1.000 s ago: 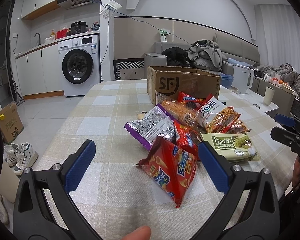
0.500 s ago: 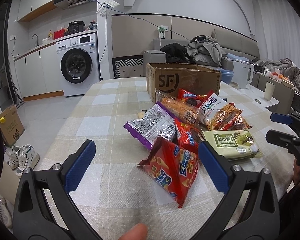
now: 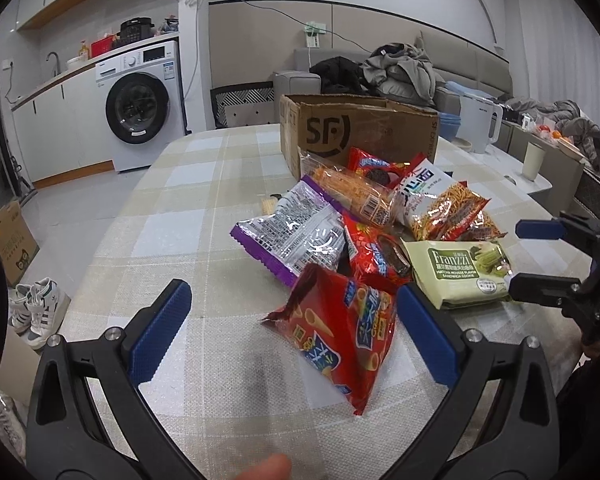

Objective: Organize snacks
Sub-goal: 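Grasp the red chip bag with the left tool while the right tool grasps the green Franzzi pack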

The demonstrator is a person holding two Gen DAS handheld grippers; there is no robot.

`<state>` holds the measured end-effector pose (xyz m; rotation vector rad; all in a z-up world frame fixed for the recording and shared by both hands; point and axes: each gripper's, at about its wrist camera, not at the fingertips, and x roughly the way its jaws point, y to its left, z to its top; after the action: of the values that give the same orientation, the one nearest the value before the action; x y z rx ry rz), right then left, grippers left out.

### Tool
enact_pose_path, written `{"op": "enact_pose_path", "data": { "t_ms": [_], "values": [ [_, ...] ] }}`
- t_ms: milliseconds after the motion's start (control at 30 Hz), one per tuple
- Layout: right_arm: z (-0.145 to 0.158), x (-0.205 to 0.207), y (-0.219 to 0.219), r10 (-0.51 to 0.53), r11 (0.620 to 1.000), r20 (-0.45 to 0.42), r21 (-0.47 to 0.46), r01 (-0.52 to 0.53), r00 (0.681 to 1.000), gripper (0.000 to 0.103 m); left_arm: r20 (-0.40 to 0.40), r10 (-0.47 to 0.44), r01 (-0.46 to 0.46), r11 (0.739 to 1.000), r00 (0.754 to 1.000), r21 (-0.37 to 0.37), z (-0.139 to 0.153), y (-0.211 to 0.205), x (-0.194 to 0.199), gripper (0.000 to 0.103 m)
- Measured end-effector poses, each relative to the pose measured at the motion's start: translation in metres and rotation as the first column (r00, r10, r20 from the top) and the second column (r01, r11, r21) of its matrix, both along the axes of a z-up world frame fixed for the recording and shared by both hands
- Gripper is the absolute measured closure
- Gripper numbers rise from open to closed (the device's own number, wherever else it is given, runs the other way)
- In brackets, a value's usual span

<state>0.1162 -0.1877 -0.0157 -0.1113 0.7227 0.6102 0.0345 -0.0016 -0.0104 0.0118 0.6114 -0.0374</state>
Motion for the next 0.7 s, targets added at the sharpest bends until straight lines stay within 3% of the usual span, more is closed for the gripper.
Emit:
{"op": "enact_pose_path", "data": {
  "t_ms": [700],
  "values": [
    [-0.009, 0.027, 0.036, 0.18, 0.972, -0.06, -0.145, -0.187, 0.982, 0.009, -0.155, -0.08, 0.081, 0.997, 0.985, -0.003, -0.02, -0.01, 0.03, 0.005]
  ]
}}
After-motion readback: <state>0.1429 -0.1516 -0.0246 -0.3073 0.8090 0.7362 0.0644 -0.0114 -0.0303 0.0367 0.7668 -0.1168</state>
